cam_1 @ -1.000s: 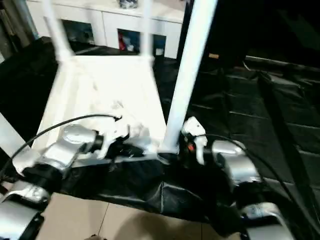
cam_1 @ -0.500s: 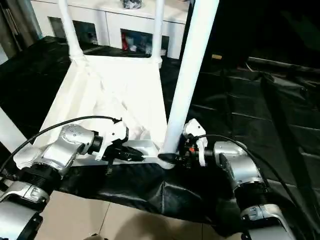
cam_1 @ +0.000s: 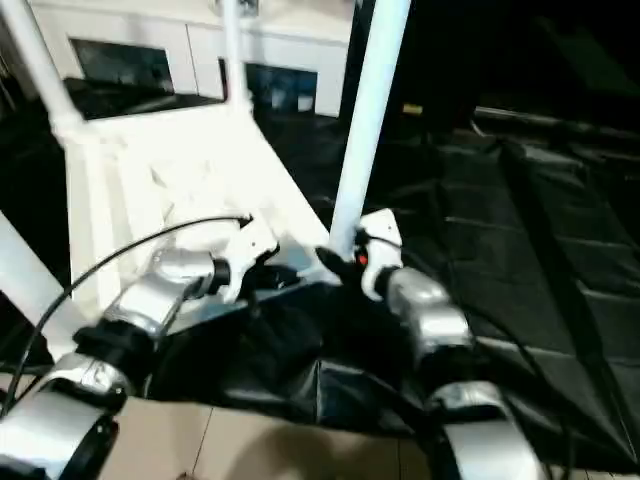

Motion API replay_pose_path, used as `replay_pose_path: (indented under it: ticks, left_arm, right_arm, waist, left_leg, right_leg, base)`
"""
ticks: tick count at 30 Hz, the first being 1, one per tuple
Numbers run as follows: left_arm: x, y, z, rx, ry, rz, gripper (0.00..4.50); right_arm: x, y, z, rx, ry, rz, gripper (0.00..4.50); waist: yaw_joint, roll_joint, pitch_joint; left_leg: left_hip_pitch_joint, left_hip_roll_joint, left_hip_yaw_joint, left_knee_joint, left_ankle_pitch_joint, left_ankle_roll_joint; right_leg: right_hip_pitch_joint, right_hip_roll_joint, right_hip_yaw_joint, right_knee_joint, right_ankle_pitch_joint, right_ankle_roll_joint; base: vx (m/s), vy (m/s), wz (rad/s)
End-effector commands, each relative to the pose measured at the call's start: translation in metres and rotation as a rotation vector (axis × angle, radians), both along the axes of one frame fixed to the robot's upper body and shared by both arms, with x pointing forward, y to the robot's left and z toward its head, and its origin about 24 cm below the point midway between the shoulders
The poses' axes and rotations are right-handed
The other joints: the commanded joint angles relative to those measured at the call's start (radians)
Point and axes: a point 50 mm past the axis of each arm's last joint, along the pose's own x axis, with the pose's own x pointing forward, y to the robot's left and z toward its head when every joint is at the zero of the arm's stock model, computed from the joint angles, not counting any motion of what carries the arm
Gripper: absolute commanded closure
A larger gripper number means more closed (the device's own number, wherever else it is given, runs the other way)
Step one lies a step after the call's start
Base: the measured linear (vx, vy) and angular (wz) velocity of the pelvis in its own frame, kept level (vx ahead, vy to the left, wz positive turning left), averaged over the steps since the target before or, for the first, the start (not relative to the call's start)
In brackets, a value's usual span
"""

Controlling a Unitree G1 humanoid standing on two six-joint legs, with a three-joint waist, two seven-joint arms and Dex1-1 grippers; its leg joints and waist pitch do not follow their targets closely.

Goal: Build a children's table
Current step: Rotate leg to tighten

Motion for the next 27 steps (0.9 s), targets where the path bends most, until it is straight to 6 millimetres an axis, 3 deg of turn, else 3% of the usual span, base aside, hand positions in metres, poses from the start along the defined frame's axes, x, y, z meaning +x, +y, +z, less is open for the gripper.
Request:
replay_pose_path:
  ticks: [1,5,10,14,16,20,27]
  left_arm:
    - [-0.009,-0.035,0.004,-0.076,-0.011,-0.096,4.5]
    - [-0.012,-0.03,0.003,-0.073,-0.018,-0.155,4.5]
    - [-0.015,-0.014,0.002,-0.044,0.013,-0.211,4.5]
    - [-0.017,-0.004,0.001,-0.031,0.033,-0.259,4.5]
    - [-0.018,0.0,0.001,-0.028,0.039,-0.27,4.5]
    - [-0.022,0.012,0.002,-0.027,0.055,-0.328,4.5]
    - [-0.022,0.018,0.003,-0.024,0.069,-0.344,4.5]
  right_arm:
    - [-0.007,0.028,-0.011,0.002,0.057,0.099,0.87]
    - [-0.009,0.025,-0.005,-0.023,0.008,0.214,0.55]
    - [-0.025,0.017,0.002,0.012,-0.03,0.477,0.55]
    - [-0.033,0.006,0.004,0.031,0.004,0.594,0.55]
    - [-0.036,0.002,0.005,0.037,0.016,0.629,0.7]
    - [-0.045,-0.008,0.006,0.037,0.06,0.728,1.02]
    - [-0.049,-0.011,0.007,0.042,0.086,0.769,1.49]
  waist:
    - [0.002,-0.002,-0.059]
    - [0.004,-0.002,-0.059]
    - [0.012,-0.005,-0.059]
    - [0.016,-0.004,-0.055]
    - [0.018,-0.009,-0.055]
    - [0.032,-0.007,-0.057]
    - [0.04,-0.008,-0.057]
  left_leg:
    - [0.004,0.028,-0.014,-0.058,-0.212,0.04]
    - [0.004,0.029,-0.014,-0.058,-0.22,0.046]
    - [0.002,0.03,-0.013,-0.055,-0.208,0.078]
    - [0.008,0.033,-0.013,-0.058,-0.236,0.064]
    - [0.007,0.034,-0.013,-0.058,-0.237,0.064]
    - [0.004,0.037,-0.011,-0.057,-0.212,0.067]
    - [0.006,0.035,-0.012,-0.058,-0.215,0.046]
  right_leg:
    - [0.044,-0.066,0.047,-0.081,-0.232,-0.206]
    - [0.047,-0.065,0.048,-0.081,-0.226,-0.203]
    - [0.051,-0.065,0.048,-0.079,-0.191,-0.208]
    - [0.045,-0.065,0.048,-0.084,-0.249,-0.21]
    - [0.046,-0.065,0.047,-0.084,-0.252,-0.208]
    - [0.047,-0.065,0.047,-0.076,-0.219,-0.21]
    - [0.045,-0.067,0.047,-0.079,-0.26,-0.193]
  base:
    - [0.0,0.0,0.0]
    - [0.0,0.0,0.0]
    - [0.0,0.0,0.0]
    - [0.0,0.0,0.0]
    - [0.0,0.0,0.0]
    - [0.0,0.0,0.0]
    - [0.0,0.0,0.0]
